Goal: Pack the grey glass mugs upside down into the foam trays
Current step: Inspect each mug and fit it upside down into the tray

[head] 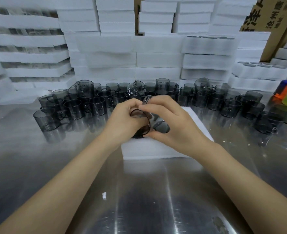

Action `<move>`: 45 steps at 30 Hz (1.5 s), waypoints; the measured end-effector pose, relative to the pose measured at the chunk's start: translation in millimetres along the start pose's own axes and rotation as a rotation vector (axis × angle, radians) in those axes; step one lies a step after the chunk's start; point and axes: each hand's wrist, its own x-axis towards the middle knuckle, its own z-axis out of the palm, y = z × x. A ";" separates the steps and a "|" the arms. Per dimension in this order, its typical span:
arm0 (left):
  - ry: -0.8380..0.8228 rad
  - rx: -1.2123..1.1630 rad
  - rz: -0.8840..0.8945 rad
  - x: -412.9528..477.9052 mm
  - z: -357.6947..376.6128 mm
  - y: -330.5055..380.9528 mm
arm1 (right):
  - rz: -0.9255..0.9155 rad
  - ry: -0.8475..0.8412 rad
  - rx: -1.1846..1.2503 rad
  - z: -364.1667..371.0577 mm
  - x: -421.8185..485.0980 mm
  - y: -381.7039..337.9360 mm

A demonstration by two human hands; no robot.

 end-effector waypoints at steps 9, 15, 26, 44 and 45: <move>0.214 0.378 0.160 -4.9 10.7 4.4 | 0.032 -0.006 -0.230 -9.4 0.4 -2.1; 0.211 0.493 0.327 -0.4 -0.7 2.0 | 0.163 0.105 -0.243 -19.6 0.3 7.8; 0.312 1.063 -0.102 9.2 -32.9 -33.0 | 0.456 0.224 0.303 -29.0 -1.2 20.8; 0.428 0.699 0.141 7.0 -15.4 -19.8 | 0.809 0.351 0.275 -37.5 -2.5 39.7; 0.420 0.694 0.144 6.7 -14.0 -20.7 | 0.871 0.347 0.259 -40.7 -5.2 45.2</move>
